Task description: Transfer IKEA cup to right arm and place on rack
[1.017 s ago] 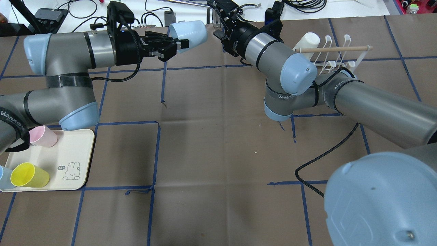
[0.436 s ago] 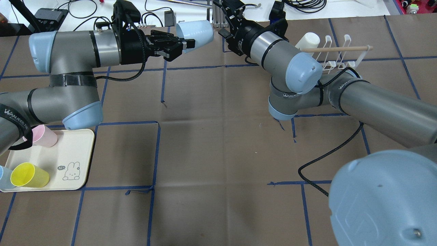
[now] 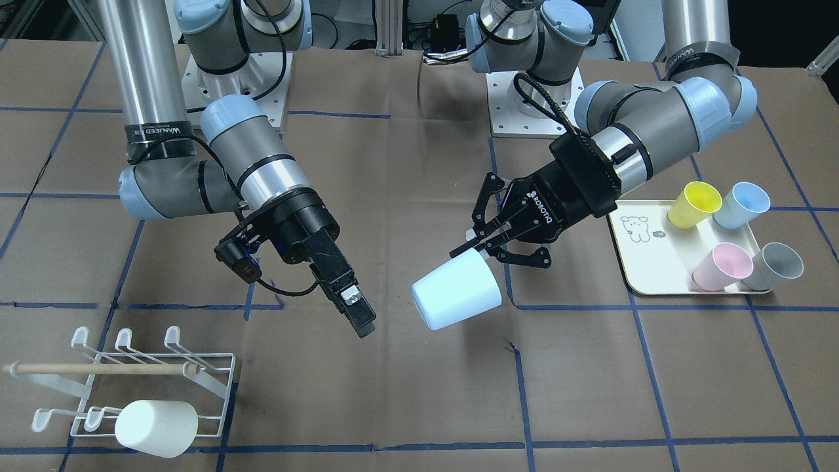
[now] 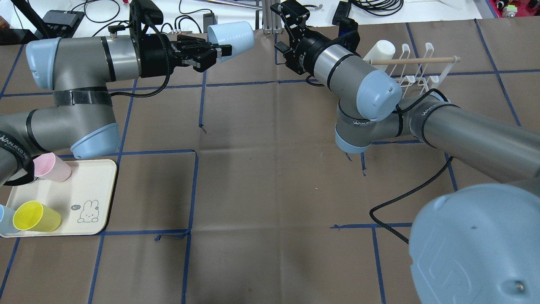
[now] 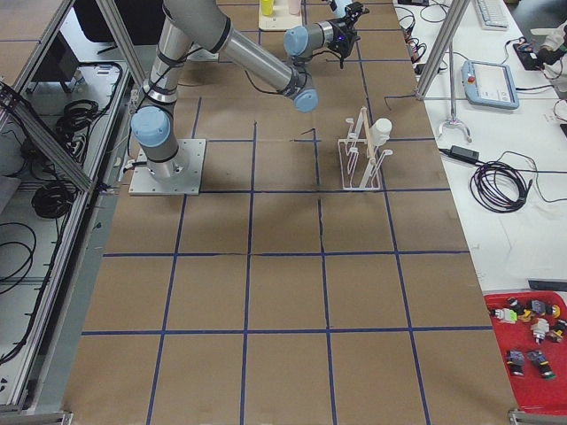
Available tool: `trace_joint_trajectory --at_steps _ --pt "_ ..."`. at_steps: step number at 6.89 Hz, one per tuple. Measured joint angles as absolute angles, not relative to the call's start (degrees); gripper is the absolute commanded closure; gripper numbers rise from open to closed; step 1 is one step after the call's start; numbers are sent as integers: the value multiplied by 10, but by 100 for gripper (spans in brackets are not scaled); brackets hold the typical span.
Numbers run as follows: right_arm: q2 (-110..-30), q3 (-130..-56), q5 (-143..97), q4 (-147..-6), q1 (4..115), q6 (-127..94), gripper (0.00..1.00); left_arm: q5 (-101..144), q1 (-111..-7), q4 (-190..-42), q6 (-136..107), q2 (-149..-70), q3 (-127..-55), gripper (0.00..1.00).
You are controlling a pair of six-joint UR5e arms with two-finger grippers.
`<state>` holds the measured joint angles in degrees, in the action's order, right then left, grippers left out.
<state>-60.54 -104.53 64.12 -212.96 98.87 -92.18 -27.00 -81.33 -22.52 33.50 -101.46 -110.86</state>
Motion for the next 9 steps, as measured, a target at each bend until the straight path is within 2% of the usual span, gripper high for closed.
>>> trace_joint_trajectory --at_steps 3,9 --pt "-604 -1046 645 -2132 993 -968 4 -274 -817 -224 324 -1023 -1106 96" --pt "-595 -1023 679 -2130 1033 -971 4 -277 -821 -218 311 -1027 -1106 96"
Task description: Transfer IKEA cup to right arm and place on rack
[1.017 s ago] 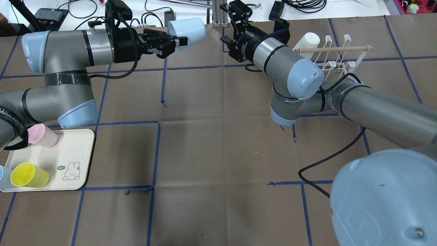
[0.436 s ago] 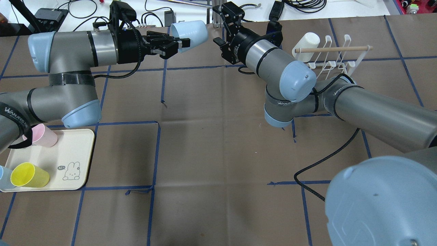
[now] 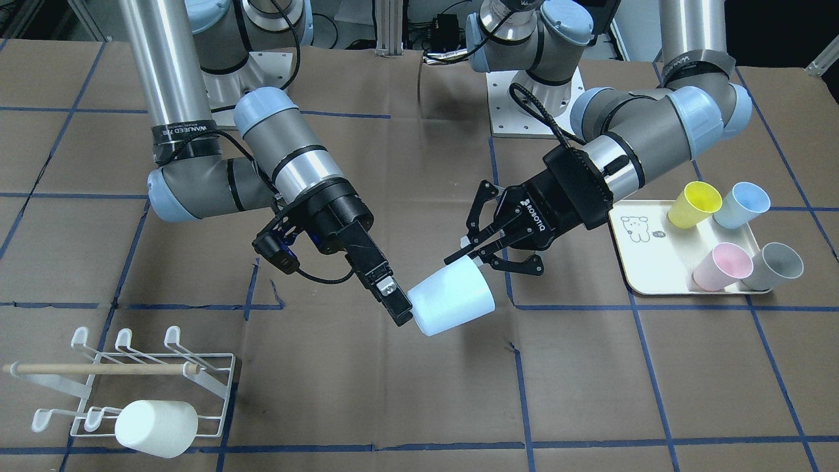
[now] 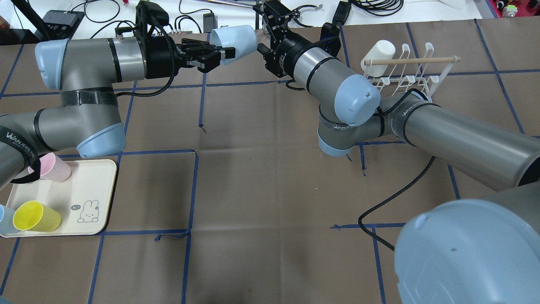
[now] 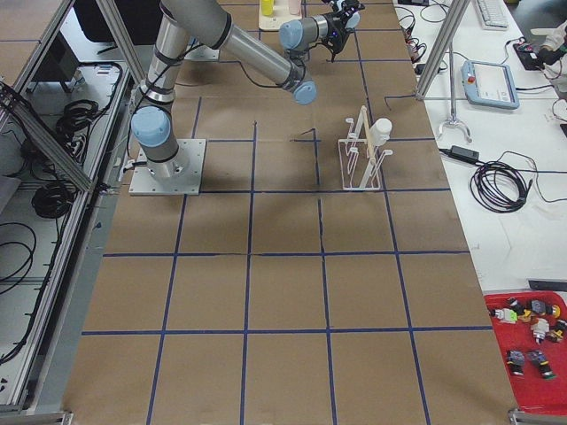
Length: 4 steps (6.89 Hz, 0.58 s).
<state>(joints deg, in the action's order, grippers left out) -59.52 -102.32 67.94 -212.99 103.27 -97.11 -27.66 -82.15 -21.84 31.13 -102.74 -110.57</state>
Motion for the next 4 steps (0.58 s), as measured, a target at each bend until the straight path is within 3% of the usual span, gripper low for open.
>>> trace_joint_trajectory --at_steps 4 --pt "-583 -1021 679 -2130 1034 -971 4 -276 -822 -218 311 -1027 -1106 96"
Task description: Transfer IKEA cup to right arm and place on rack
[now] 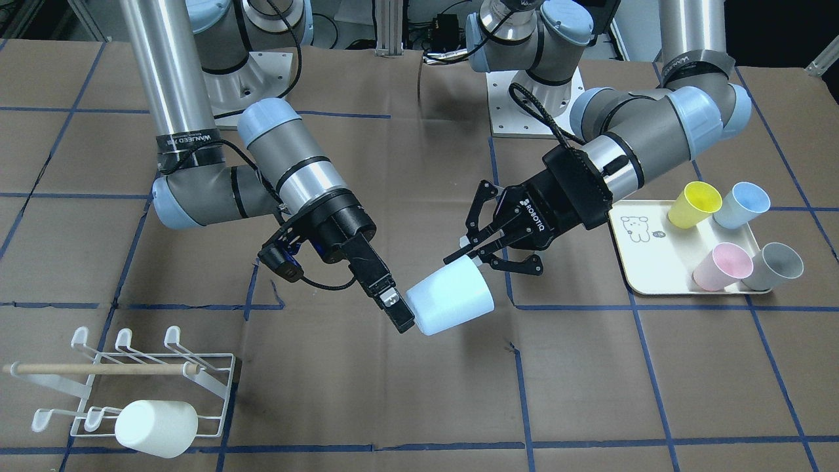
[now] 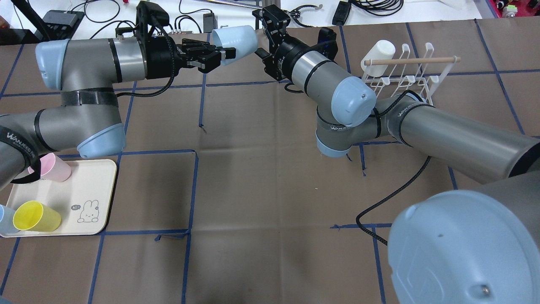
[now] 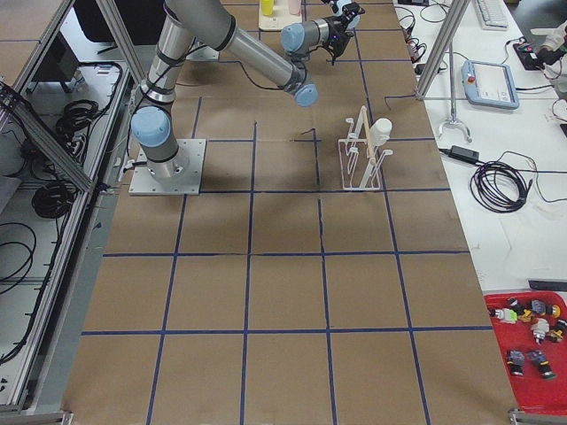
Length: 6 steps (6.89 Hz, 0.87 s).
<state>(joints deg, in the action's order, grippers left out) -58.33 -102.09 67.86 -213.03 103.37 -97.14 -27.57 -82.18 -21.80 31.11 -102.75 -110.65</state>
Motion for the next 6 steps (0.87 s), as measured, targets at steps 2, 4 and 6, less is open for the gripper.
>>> trace_joint_trajectory --at_steps 2,4,6 --pt "-579 -1021 680 -2130 1037 -971 4 -275 -822 -218 311 -1027 -1107 96" --pt "-574 -1019 681 -2129 1042 -974 4 -276 -823 -218 311 -1027 -1107 96" --pt "-573 -1007 684 -2126 1052 -990 4 -276 -824 -218 310 -1027 -1107 96"
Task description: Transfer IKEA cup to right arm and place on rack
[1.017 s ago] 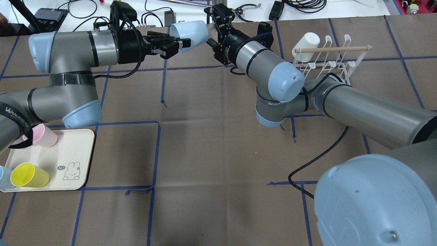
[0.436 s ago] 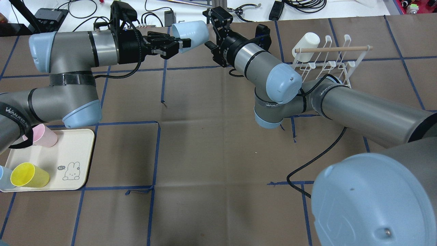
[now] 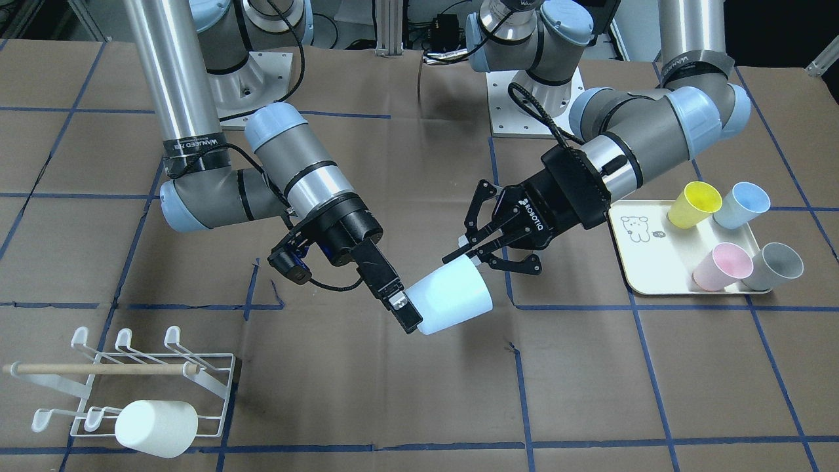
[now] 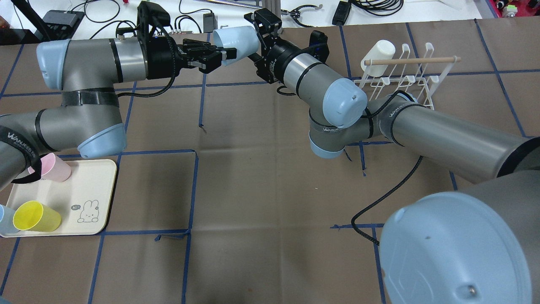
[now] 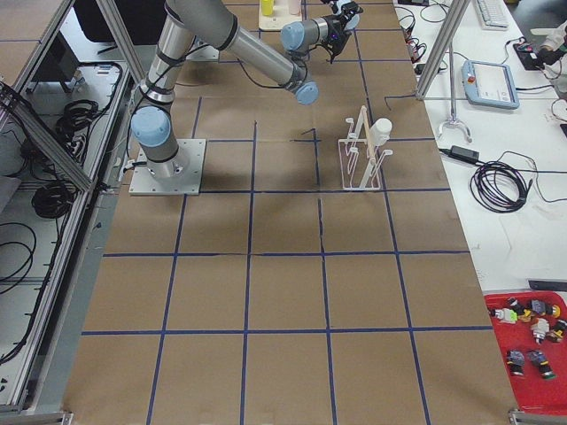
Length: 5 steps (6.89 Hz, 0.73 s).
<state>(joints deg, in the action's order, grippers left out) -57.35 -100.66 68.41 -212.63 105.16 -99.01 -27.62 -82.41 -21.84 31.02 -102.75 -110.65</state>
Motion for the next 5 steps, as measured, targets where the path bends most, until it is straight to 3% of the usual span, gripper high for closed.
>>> trace_joint_trajectory --at_steps 2,4,5 --pt "-573 -1000 690 -2125 1059 -997 4 -277 -825 -218 304 -1027 -1107 96" --pt "-572 -998 690 -2125 1061 -1011 21 -277 -825 -218 302 -1027 -1106 96" --pt "-572 -999 689 -2125 1061 -1015 21 -277 -825 -218 302 -1027 -1106 96"
